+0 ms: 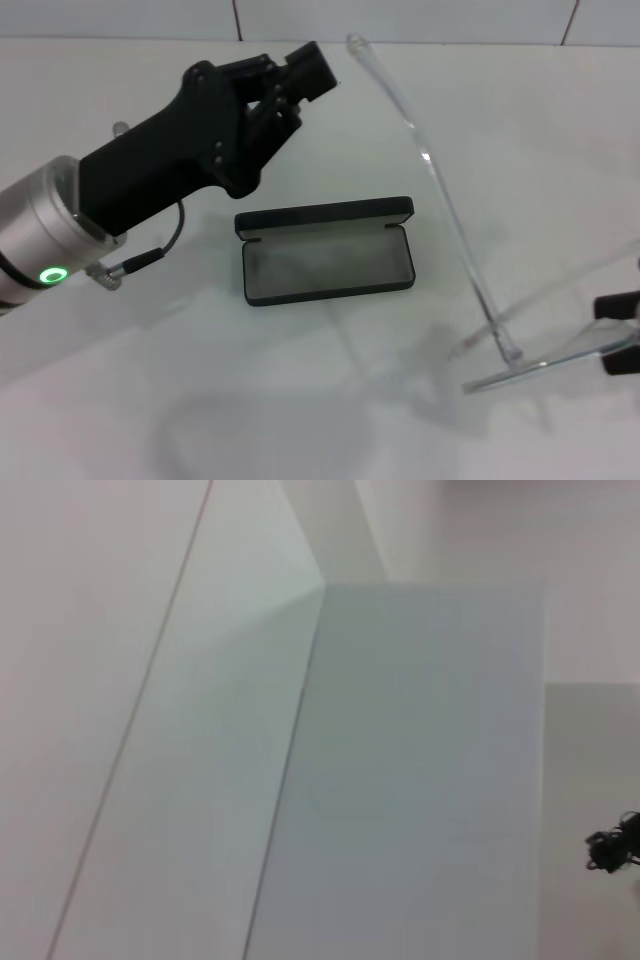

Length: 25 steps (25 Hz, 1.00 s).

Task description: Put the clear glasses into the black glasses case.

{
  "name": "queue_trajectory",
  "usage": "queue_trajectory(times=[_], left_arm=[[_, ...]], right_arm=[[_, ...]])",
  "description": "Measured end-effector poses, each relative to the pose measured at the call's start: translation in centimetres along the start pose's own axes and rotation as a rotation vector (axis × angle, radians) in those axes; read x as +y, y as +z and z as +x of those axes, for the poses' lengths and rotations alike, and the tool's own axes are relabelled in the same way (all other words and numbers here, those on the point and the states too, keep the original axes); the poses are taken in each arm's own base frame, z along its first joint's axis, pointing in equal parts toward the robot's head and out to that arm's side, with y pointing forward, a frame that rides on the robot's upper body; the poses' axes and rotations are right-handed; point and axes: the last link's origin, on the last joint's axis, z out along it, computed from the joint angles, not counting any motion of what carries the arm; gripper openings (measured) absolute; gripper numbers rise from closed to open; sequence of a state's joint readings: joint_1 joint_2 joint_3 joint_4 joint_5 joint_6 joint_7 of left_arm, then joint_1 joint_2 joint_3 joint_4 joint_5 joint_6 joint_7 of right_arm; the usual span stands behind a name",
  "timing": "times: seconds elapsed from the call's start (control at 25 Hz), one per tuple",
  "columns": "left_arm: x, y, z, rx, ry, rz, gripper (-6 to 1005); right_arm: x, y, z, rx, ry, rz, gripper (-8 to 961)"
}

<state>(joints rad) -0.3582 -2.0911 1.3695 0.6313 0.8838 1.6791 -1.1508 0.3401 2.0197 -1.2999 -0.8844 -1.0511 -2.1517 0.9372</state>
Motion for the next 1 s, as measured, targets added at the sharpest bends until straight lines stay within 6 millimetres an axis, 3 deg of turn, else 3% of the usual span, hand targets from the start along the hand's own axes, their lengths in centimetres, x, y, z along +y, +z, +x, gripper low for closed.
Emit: queue_trajectory(times=[0.36, 1.0], left_arm=[[0.7, 1.3, -0.7, -0.027, -0.022, -0.075, 54], [1.5, 2.2, -0.5, -0.016, -0.029, -0.15, 54]], right_arm=[[-2.1, 1.7, 2.8, 0.023, 0.11, -0.012, 97], [-3.0, 2.3, 4.8, 0.109, 0.163, 0.042, 96]])
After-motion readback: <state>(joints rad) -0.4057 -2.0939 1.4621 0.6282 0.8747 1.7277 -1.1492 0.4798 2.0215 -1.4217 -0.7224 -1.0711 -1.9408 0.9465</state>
